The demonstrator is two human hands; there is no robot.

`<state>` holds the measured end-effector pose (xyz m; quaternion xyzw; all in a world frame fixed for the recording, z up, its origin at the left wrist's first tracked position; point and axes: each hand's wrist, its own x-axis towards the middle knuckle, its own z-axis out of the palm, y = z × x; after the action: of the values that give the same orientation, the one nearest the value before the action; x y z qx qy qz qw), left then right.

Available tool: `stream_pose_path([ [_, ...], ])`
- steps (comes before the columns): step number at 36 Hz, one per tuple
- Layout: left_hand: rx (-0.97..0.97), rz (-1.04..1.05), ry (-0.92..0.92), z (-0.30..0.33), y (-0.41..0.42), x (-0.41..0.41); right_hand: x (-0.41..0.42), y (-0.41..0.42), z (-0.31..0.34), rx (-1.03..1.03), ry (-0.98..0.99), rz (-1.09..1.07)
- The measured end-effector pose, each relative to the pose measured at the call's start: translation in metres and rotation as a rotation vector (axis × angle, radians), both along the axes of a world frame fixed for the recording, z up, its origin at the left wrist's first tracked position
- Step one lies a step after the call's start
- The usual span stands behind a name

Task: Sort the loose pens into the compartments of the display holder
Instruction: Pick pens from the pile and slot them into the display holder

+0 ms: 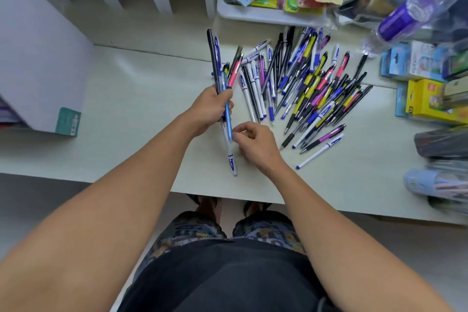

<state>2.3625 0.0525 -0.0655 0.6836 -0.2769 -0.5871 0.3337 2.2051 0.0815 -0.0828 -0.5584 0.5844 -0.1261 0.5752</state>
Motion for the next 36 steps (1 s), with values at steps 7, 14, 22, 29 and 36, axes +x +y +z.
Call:
stream_pose_path([
  [7,-0.032,-0.044,-0.047,0.001,0.005,0.030,0.026,-0.004,-0.009,-0.041,0.174,0.185],
  [14,-0.023,-0.153,-0.227,0.019,0.013,0.071,0.047,-0.014,0.004,-0.190,0.323,0.085],
  [22,0.035,0.160,0.454,0.051,0.046,0.078,0.057,-0.025,0.052,-0.489,0.015,0.077],
  [29,-0.004,0.184,0.521,0.064,0.066,0.065,0.075,-0.006,0.078,-0.207,-0.042,0.479],
  [36,0.019,0.144,0.394,0.071,0.089,0.060,0.065,0.001,0.083,0.072,-0.320,0.440],
])
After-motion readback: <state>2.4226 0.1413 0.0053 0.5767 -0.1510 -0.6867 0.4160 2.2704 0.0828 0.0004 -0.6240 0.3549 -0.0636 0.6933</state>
